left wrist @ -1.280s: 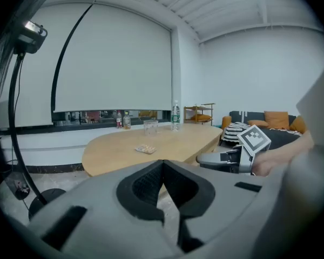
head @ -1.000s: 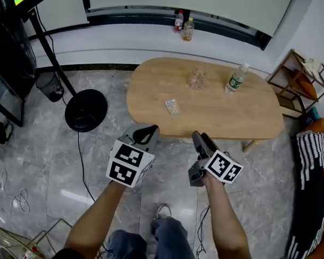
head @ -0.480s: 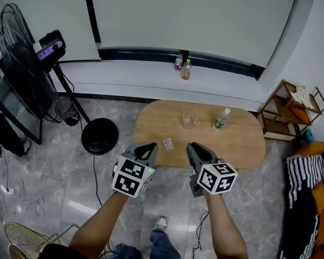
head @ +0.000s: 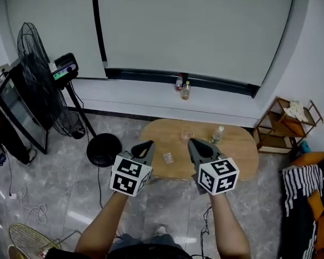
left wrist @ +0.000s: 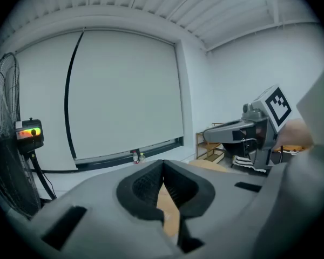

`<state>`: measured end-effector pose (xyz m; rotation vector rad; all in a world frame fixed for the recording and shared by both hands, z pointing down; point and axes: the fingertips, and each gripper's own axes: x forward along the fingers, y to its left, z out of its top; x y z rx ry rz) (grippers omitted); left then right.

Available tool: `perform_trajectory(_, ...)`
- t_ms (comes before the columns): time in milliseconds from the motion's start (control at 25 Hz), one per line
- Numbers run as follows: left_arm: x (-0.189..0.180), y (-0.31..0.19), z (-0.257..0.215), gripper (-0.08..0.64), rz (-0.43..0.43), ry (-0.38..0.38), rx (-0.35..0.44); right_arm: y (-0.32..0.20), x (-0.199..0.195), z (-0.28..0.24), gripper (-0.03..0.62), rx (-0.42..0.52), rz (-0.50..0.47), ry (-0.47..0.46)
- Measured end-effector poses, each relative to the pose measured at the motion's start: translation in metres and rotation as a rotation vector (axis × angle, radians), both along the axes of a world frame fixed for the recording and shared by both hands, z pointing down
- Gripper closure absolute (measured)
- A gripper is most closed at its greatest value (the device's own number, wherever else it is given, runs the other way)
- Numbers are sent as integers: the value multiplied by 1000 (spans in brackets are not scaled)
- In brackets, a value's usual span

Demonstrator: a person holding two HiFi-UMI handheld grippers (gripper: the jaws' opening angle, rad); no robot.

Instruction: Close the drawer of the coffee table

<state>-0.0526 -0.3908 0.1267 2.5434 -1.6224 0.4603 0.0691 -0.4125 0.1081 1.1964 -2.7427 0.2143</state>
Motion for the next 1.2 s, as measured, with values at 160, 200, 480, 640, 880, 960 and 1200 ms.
perform_trajectory(160,-22,4,-23,552,-1,-6,39,5,-3,-12,586,-7,49,-17)
perform_trajectory(200,-29,5,-27,552,0,-11,44,8,-7,-14,588,-7,56,-21)
perform_trajectory(480,-62,13,-33,552,10,-11,47,22,-29,-29,588,49,102,19)
perform_trajectory(640,-72,10,-30,552,10,4,46,26,-28,-32,588,68,144,43)
perform_trajectory(880,-82,5,-26,553,12,16,42,25,-27,-34,588,84,174,59)
perform_trajectory(960,-81,4,-26,552,18,22,44,24,-24,-33,588,85,185,61)
perform_trajectory(1200,-81,-2,-26,553,32,26,46,19,-23,-35,588,94,210,56)
